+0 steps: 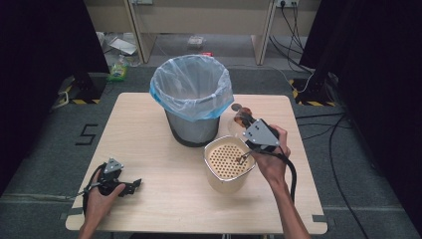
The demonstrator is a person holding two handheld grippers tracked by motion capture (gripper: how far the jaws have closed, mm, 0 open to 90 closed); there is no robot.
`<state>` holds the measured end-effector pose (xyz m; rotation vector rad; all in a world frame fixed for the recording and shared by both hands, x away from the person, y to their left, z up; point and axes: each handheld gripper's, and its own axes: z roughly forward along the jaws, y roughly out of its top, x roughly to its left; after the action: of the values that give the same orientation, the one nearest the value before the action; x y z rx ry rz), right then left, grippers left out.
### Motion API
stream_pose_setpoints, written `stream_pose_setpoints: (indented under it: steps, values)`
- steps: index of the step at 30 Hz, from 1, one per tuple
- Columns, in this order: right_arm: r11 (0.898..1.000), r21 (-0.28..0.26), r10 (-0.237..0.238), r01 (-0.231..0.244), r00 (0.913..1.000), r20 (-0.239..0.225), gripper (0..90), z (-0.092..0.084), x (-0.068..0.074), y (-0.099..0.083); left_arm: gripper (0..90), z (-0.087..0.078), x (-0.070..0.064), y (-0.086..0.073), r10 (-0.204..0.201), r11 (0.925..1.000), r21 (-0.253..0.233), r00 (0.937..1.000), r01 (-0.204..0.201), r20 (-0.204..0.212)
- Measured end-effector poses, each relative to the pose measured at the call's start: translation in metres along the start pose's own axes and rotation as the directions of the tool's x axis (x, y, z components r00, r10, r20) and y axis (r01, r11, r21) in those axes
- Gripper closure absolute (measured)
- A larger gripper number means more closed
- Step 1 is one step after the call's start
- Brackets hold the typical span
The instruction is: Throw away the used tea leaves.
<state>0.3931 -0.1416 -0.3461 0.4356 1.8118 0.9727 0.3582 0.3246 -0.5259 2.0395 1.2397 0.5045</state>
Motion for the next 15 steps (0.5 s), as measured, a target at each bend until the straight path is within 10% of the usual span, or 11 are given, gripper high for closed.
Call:
stream_pose_setpoints:
  steps: [9, 15]
  values:
    - [0.991, -0.04, -0.123, 0.125, 0.9906, 0.061, 86.4, -0.004, 0.012, 0.005, 0.0, 0.0, 0.0, 0.0, 0.0, 1.0, 0.0, 1.0, 0.0, 0.0]
    - [0.966, -0.059, -0.244, 0.25, 0.9651, 0.094, 86.4, -0.009, 0.025, 0.009, 0.0, 0.0, 0.0, 0.0, 0.0, 1.0, 0.0, 1.0, 0.0, 0.0]
